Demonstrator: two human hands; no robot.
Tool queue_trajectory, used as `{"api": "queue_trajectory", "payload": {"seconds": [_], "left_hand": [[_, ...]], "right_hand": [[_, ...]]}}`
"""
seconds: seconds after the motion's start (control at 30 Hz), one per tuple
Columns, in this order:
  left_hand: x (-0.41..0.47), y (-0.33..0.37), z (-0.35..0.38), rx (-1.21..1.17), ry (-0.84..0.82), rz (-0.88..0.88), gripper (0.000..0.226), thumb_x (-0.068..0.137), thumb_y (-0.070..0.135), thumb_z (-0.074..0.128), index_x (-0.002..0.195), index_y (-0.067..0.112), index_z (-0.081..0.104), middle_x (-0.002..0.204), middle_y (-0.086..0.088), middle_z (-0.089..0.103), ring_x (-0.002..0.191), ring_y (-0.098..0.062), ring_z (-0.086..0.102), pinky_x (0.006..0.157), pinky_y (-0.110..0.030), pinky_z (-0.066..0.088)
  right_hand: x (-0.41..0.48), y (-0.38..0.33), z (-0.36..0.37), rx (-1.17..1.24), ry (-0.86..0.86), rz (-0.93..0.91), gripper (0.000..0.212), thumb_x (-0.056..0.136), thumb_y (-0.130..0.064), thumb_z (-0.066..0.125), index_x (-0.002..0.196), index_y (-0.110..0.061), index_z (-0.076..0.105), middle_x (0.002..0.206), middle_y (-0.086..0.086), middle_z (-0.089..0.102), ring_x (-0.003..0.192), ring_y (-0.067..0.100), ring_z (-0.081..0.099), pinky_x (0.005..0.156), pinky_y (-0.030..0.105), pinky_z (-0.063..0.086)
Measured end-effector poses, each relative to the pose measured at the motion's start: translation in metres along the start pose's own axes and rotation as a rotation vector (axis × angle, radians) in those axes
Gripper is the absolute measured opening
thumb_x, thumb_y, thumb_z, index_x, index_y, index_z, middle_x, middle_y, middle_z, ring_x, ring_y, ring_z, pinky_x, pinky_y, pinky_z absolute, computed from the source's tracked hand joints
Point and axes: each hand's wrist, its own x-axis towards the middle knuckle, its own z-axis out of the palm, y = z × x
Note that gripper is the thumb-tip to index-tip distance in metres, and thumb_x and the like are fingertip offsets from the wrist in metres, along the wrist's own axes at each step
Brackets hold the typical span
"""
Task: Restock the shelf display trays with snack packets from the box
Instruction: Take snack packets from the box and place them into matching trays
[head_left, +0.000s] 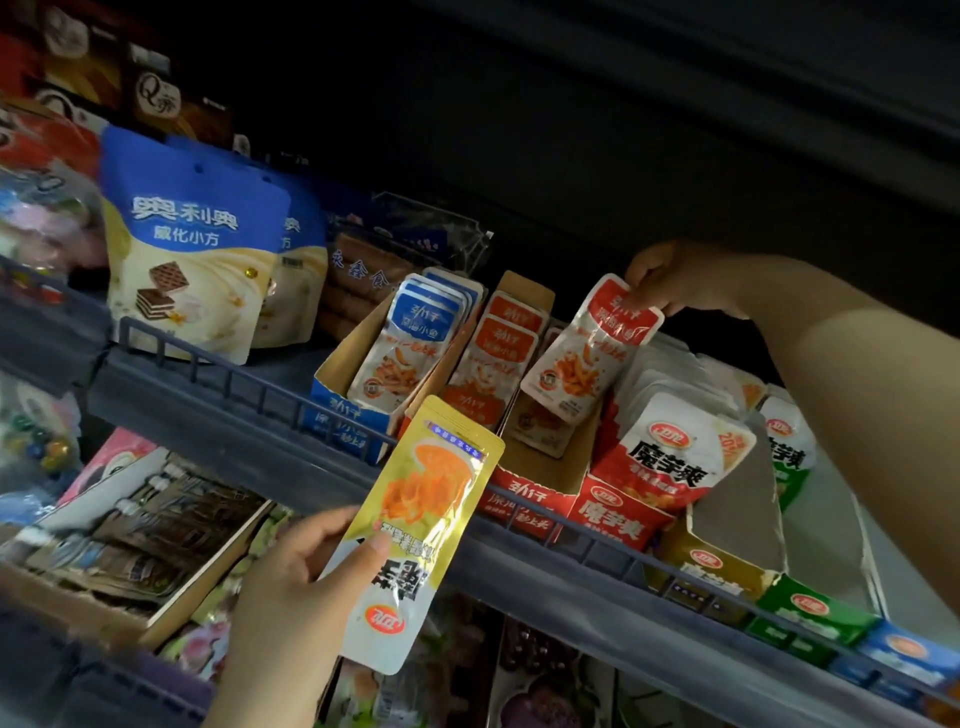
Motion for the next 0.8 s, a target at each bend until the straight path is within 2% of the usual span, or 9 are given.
{"api": "queue_trajectory", "payload": {"seconds": [0.07,0.17,0.2,0.3,0.43,0.57,0.7,0.77,0.8], "left_hand": [[0.0,0.0,0.002,0.004,0.002,0.0,0.018,0.072,0.013,0.076,0.074,0.026,0.064,0.06,0.008,0.069,0.067,-0.025,0.065,0.066,-0.041,0.052],[0.0,0.0,0.006,0.009,-0.005,-0.019,0.016,0.076,0.009,0.067,0.074,0.024,0.062,0.054,0.012,0.067,0.055,-0.015,0.063,0.045,-0.027,0.049],[0.0,0.0,0.008,0.01,-0.015,-0.024,0.016,0.076,0.009,0.067,0.074,0.024,0.062,0.055,0.011,0.067,0.057,-0.017,0.064,0.045,-0.028,0.05],[0.0,0.0,0.012,0.001,-0.026,-0.022,0.016,0.076,0.008,0.067,0.075,0.023,0.063,0.06,0.007,0.069,0.07,-0.028,0.064,0.066,-0.042,0.052],[-0.001,0.001,0.016,-0.028,-0.02,-0.021,0.017,0.076,0.005,0.066,0.074,0.021,0.062,0.057,0.008,0.068,0.066,-0.026,0.063,0.058,-0.035,0.049],[-0.001,0.003,0.016,-0.05,-0.02,-0.048,0.016,0.077,0.004,0.065,0.075,0.02,0.063,0.056,0.005,0.068,0.054,-0.019,0.064,0.043,-0.031,0.051],[0.001,0.004,0.012,-0.066,-0.014,-0.046,0.015,0.077,0.003,0.065,0.075,0.018,0.063,0.054,0.007,0.068,0.048,-0.011,0.063,0.038,-0.021,0.047],[0.001,0.004,0.012,-0.066,-0.01,-0.042,0.014,0.076,0.003,0.065,0.076,0.017,0.063,0.055,0.008,0.068,0.046,-0.004,0.062,0.035,-0.015,0.044],[0.001,0.003,0.011,-0.072,-0.009,-0.044,0.015,0.076,0.003,0.065,0.078,0.017,0.064,0.056,0.007,0.068,0.048,-0.008,0.063,0.036,-0.018,0.045]], "right_hand": [[0.001,0.001,0.0,0.022,-0.044,-0.004,0.022,0.086,-0.008,0.058,0.108,-0.01,0.056,0.104,0.005,0.054,0.097,0.017,0.051,0.082,0.027,0.041],[0.004,0.003,0.004,-0.004,-0.118,-0.032,0.014,0.086,-0.01,0.059,0.099,-0.014,0.057,0.094,0.001,0.058,0.092,0.015,0.054,0.078,0.024,0.043],[0.005,0.003,0.006,-0.022,-0.131,-0.049,0.012,0.086,-0.011,0.059,0.097,-0.014,0.057,0.089,-0.002,0.057,0.085,0.012,0.054,0.074,0.022,0.044],[0.009,0.003,0.012,-0.07,-0.117,-0.093,0.003,0.087,-0.014,0.059,0.086,-0.016,0.057,0.079,-0.006,0.055,0.072,0.004,0.05,0.061,0.016,0.04],[0.02,0.003,0.025,-0.158,-0.074,-0.115,0.02,0.085,-0.012,0.06,0.069,-0.023,0.053,0.076,-0.007,0.055,0.07,0.005,0.051,0.059,0.017,0.038],[0.031,0.003,0.042,-0.264,-0.027,-0.149,0.005,0.086,-0.01,0.058,0.083,-0.013,0.06,0.09,0.001,0.057,0.086,0.016,0.054,0.061,0.016,0.038],[0.037,0.003,0.047,-0.284,0.008,-0.115,0.015,0.088,-0.01,0.054,0.1,-0.006,0.062,0.107,0.011,0.062,0.095,0.022,0.058,0.075,0.027,0.044],[0.039,0.004,0.047,-0.289,0.017,-0.102,0.018,0.088,-0.01,0.054,0.104,-0.005,0.062,0.112,0.011,0.061,0.098,0.023,0.057,0.075,0.026,0.043],[0.04,0.006,0.048,-0.285,0.007,-0.109,0.019,0.088,-0.01,0.055,0.105,-0.006,0.062,0.113,0.01,0.06,0.099,0.022,0.056,0.07,0.024,0.042]]}}
